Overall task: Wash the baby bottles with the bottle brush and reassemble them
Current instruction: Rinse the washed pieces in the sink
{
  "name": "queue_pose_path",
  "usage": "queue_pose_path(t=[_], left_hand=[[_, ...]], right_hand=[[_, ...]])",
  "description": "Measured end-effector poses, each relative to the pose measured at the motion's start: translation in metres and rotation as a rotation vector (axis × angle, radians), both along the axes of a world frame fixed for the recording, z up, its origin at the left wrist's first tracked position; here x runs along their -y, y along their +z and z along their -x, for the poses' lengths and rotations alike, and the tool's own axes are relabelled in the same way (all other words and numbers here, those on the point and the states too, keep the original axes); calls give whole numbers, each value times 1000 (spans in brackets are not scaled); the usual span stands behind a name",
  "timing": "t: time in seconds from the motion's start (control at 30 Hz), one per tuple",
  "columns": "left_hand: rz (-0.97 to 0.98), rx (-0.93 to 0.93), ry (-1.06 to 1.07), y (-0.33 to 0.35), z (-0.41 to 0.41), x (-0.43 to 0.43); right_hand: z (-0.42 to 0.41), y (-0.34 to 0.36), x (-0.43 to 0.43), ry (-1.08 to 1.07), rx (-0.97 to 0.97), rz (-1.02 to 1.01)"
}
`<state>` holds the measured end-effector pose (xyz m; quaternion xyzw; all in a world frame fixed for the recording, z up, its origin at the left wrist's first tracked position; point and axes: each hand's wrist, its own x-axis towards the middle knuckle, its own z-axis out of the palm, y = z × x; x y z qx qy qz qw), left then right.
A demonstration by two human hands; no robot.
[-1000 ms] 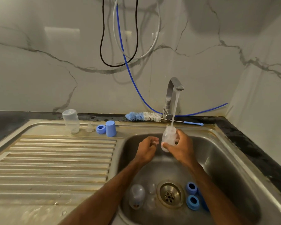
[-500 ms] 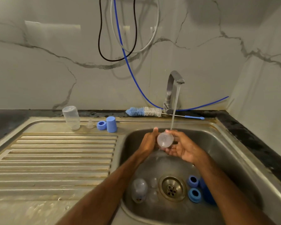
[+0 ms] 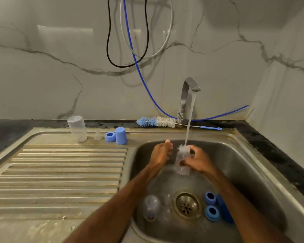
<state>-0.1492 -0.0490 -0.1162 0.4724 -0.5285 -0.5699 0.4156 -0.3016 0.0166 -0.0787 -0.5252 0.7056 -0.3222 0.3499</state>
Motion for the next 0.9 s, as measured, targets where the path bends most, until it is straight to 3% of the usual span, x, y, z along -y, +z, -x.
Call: queue_pose_path(t=[0.07, 0.17, 0.4, 0.7, 0.8, 0.9], left_hand=[[7, 8, 8, 1, 0, 0], [26, 25, -16, 5, 0, -3], [67, 52, -72, 10, -2, -12], [57, 30, -85, 11, -4, -13], [64, 45, -75, 11, -3, -13], [63, 55, -68, 11, -2, -14]], right_hand=[[-6, -1, 1, 20, -181, 107], [-13, 8, -1, -50, -138, 268], [-8, 16, -4, -128, -104, 351], [-15, 12, -6, -58, -150, 292], [-12, 11, -5, -83, -160, 382], [-10, 7, -3, -53, -183, 266]])
